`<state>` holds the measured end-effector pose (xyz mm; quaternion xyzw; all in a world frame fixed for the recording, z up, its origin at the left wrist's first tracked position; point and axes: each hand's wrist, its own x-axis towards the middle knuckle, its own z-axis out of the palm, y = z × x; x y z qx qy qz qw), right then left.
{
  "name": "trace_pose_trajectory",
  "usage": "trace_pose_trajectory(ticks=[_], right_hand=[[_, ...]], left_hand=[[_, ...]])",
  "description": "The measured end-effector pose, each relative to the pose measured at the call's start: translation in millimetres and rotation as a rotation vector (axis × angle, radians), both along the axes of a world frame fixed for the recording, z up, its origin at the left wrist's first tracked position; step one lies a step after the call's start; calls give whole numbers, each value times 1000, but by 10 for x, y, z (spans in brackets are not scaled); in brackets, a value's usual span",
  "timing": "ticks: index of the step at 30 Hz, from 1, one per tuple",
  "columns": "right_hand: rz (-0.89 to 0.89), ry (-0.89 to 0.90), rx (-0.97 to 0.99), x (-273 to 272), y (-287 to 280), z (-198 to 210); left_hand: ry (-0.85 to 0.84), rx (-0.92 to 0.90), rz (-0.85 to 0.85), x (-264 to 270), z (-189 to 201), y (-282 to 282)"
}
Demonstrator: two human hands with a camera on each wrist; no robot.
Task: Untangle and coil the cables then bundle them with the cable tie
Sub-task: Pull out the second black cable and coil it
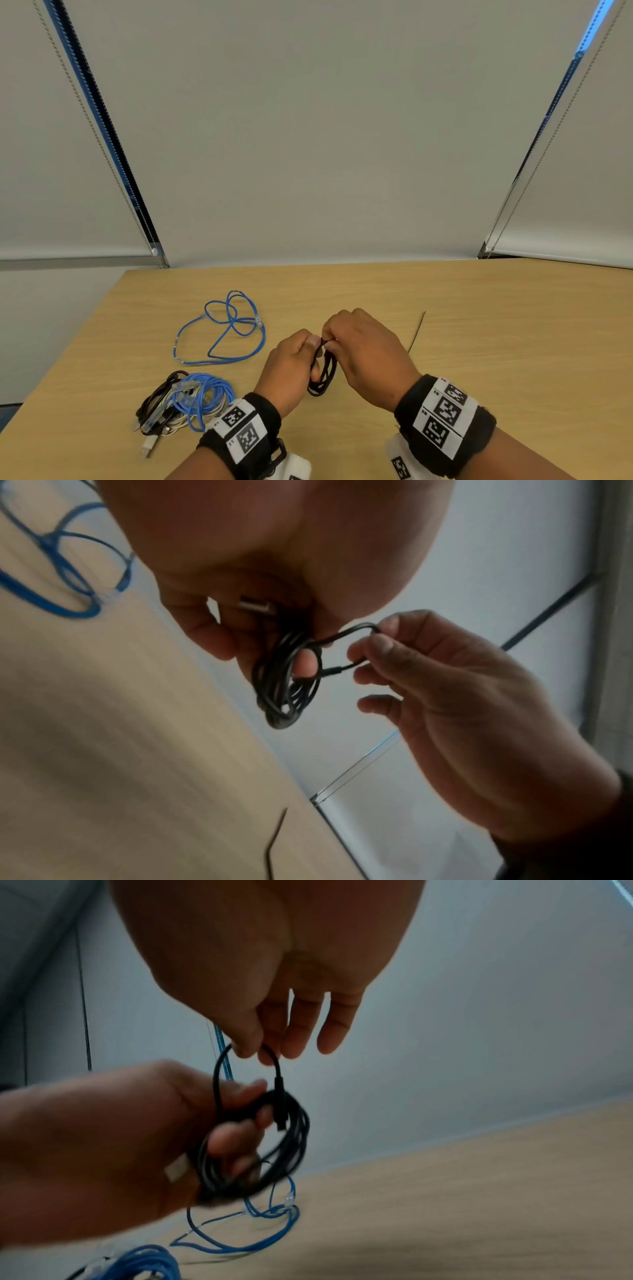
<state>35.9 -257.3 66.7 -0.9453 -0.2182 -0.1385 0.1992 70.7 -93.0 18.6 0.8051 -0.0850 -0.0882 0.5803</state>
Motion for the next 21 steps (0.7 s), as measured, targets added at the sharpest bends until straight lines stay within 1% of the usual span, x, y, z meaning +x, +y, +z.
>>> trace_pose_trajectory(ticks=[3, 4, 5, 8, 10, 12, 13, 16, 18, 19, 21], right_hand=[[-33, 169, 73, 98, -13, 53], [-43, 190, 80, 139, -33, 68], [-48, 187, 65, 182, -64, 87], [-45, 190, 58, 295, -177, 146], [-40, 245, 161, 346, -227, 171], [-38, 301, 312, 352, -239, 163], [-34, 317, 356, 333, -238, 145], [13, 320, 353, 249, -201, 62], [23, 382, 429, 228, -163, -3], [-1, 421, 515, 234, -151, -26], [-62, 532, 789, 254, -139, -28]], left_hand=[[71, 30, 0, -14, -129, 65], [103, 13, -17, -29, -145, 84], [142, -33, -46, -48, -145, 101], [241, -253, -175, -126, -57, 131], [287, -388, -255, -154, 37, 135], [333, -513, -317, -156, 135, 129], [354, -578, -320, -152, 180, 127], [387, -730, -261, -119, 269, 127], [378, -730, -235, -96, 296, 120], [360, -701, -220, -88, 295, 111], [314, -636, -180, -86, 265, 94]])
